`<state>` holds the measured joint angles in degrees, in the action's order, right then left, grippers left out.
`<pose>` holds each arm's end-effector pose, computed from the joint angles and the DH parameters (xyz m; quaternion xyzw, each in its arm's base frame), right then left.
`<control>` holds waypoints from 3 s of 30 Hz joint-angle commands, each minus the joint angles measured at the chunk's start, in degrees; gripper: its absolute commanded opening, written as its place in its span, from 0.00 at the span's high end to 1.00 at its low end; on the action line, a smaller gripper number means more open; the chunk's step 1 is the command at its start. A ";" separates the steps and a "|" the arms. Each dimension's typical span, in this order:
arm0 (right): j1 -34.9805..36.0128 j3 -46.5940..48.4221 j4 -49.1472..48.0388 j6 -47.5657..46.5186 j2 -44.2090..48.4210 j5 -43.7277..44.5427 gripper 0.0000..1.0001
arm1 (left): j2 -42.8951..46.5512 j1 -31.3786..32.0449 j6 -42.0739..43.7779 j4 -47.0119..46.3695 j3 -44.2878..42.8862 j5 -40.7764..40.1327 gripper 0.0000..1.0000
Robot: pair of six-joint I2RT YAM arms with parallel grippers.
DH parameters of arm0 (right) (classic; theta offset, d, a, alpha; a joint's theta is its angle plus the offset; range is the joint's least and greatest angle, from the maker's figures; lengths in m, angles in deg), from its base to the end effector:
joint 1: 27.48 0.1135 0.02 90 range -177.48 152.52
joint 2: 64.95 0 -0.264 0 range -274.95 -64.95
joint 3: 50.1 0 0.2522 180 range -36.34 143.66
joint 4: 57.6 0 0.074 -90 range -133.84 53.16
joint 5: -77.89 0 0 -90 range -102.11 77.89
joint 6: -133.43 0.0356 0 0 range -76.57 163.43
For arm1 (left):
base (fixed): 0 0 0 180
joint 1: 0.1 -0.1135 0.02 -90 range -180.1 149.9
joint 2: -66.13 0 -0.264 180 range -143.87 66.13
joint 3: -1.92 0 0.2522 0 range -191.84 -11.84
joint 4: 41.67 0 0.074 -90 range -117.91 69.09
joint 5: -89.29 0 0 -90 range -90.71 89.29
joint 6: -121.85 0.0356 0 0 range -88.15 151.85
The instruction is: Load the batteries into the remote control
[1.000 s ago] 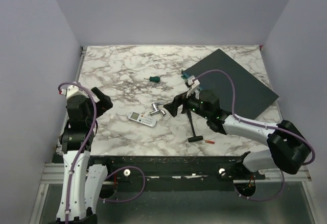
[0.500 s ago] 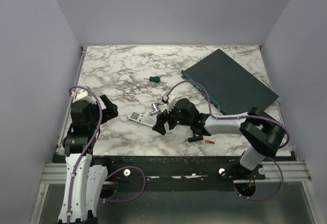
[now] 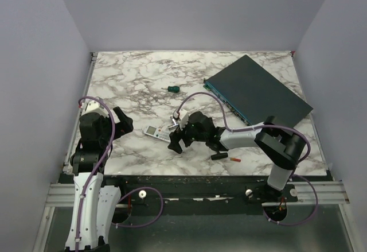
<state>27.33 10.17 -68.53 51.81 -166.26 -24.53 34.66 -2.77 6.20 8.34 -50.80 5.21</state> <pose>0.1990 0.2954 0.1522 -0.3892 0.7704 0.3398 0.3736 0.1258 0.0022 0.2901 -0.1847 0.8397 -0.1449 0.4896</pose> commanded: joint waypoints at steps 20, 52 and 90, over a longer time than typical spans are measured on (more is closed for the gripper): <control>3.42 8.64 6.98 -13.86 -9.04 8.37 0.09 | 1.37 -0.56 1.04 -0.26 0.29 1.12 0.02; 5.67 2.40 6.62 2.04 5.40 12.87 0.99 | 3.19 -0.57 -0.44 -3.16 0.64 5.42 0.05; 7.60 -12.32 22.46 17.54 47.26 17.03 0.99 | -1.27 32.44 -42.11 -28.56 8.33 6.96 0.16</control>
<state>34.45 -2.60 -46.71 71.42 -120.43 -6.61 36.09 26.45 -34.17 -18.37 -40.20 17.58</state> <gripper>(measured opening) 0.547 0.856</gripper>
